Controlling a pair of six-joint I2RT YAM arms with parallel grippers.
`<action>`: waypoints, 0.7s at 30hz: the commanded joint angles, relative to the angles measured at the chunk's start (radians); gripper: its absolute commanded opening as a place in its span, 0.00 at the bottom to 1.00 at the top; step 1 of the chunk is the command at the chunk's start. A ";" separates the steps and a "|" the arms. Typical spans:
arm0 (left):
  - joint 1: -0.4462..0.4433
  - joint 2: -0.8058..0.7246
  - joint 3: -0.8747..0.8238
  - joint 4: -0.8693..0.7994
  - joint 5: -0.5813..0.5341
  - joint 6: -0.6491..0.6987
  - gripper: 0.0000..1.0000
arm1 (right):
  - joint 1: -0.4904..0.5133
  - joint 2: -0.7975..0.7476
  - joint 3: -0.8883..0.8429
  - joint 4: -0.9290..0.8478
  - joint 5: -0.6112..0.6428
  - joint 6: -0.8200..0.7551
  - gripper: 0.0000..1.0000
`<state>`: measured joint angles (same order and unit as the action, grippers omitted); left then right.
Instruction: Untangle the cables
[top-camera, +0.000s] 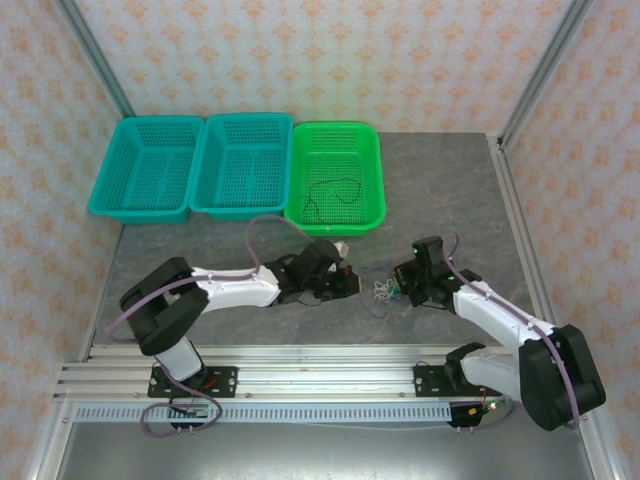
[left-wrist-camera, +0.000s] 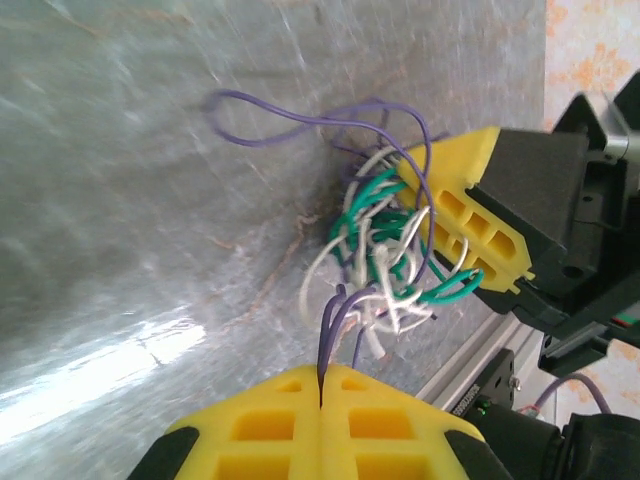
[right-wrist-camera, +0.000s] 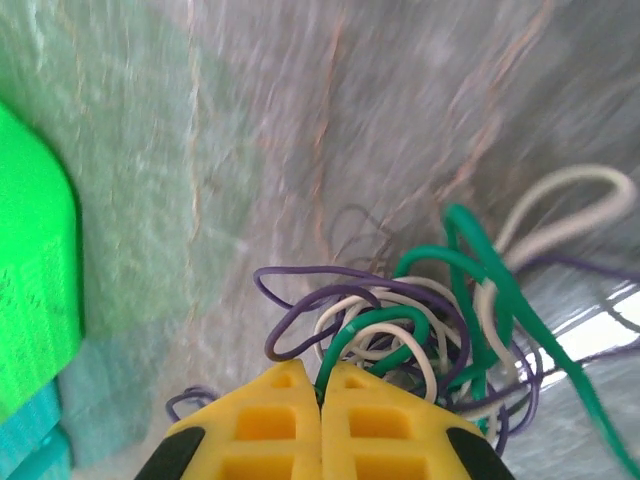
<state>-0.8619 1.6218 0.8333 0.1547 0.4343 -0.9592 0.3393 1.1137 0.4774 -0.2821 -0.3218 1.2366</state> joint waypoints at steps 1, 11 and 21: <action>0.081 -0.122 -0.056 -0.147 -0.098 0.060 0.00 | -0.088 -0.032 0.026 -0.167 0.115 -0.077 0.00; 0.236 -0.396 -0.170 -0.475 -0.276 0.145 0.00 | -0.337 -0.098 0.020 -0.264 0.144 -0.178 0.00; 0.321 -0.534 -0.218 -0.574 -0.321 0.158 0.00 | -0.337 -0.141 0.052 -0.282 0.206 -0.269 0.00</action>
<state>-0.5488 1.1126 0.6197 -0.3492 0.1699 -0.8318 0.0093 0.9920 0.4995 -0.5400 -0.1680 1.0267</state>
